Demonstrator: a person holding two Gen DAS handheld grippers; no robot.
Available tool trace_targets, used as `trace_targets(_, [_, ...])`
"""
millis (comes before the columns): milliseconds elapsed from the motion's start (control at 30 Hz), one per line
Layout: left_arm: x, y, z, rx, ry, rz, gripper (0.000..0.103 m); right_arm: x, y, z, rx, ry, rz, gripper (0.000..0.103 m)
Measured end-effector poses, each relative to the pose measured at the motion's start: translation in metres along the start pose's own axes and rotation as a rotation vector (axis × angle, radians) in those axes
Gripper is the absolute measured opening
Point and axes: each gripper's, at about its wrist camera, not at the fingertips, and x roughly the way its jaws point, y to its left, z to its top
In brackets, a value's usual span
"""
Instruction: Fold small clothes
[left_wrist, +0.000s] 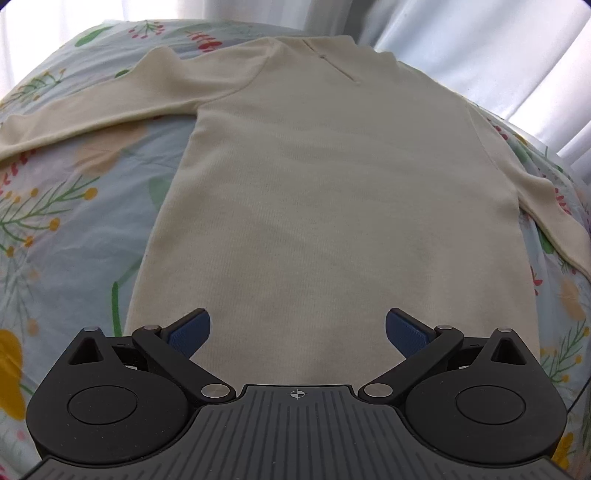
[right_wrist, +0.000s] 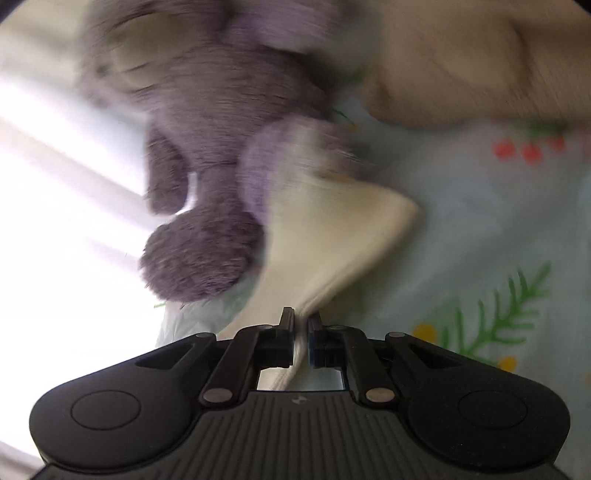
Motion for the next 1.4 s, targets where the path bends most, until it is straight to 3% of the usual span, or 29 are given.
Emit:
trace_targets(67, [-0.001,0.001,0.01,0.011,-0.03,0.0,0.103,-0.019,0.051,-0.013,-0.238,-0.049,0.06,0.006])
trace_targets(133, [-0.003,0.0,0.023,0.015,-0.063,-0.03,0.103,-0.041,0.106,-0.043,-0.484,-0.066,0.194,0.006])
trace_targets(267, [-0.006,-0.002,0.05,0.013,-0.129,-0.183,0.103,-0.079,0.181,-0.136,-0.912,0.037,0.494,0.008])
trace_targets(333, [-0.001,-0.008,0.066,0.038,-0.132,-0.274,0.103,-0.085,0.194,-0.182,-1.013,0.164,0.573,0.035])
trace_targets(367, [0.005,-0.012,0.074,0.052,-0.128,-0.31,0.103,-0.084,0.194,-0.198,-1.027,0.216,0.592,0.039])
trace_targets(467, [0.027,-0.028,0.094,0.084,-0.097,-0.361,0.103,-0.075,0.186,-0.217,-0.98,0.316,0.548,0.04])
trace_targets(600, [0.062,-0.048,0.12,0.085,-0.083,-0.415,0.095,-0.059,0.17,-0.203,-0.783,0.45,0.494,0.04])
trace_targets(733, [0.1,-0.055,0.149,0.015,-0.027,-0.451,0.085,-0.056,0.157,-0.191,-0.707,0.497,0.479,0.04])
trace_targets(867, [0.124,-0.063,0.164,0.026,-0.003,-0.458,0.069,-0.052,0.147,-0.18,-0.617,0.521,0.492,0.043])
trace_targets(900, [0.126,-0.066,0.166,0.04,-0.005,-0.469,0.058,-0.051,0.144,-0.178,-0.601,0.522,0.49,0.043])
trace_targets(933, [0.129,-0.071,0.168,0.053,0.02,-0.483,0.036,-0.048,0.143,-0.177,-0.589,0.523,0.483,0.044])
trace_targets(1000, [0.133,-0.079,0.169,0.06,0.063,-0.497,0.018,-0.044,0.139,-0.174,-0.569,0.528,0.475,0.044])
trace_targets(1033, [0.133,-0.083,0.168,0.075,0.06,-0.51,0.014,-0.04,0.138,-0.173,-0.557,0.529,0.466,0.044])
trace_targets(1133, [0.114,-0.086,0.168,0.123,-0.011,-0.525,0.011,-0.034,0.135,-0.168,-0.521,0.53,0.455,0.044])
trace_targets(1267, [0.07,-0.055,0.187,0.046,-0.152,-0.592,0.011,-0.022,0.136,-0.161,-0.457,0.545,0.456,0.044])
trace_targets(1400, [0.047,-0.008,0.202,-0.016,-0.246,-0.507,0.011,-0.009,0.144,-0.159,-0.417,0.569,0.471,0.044])
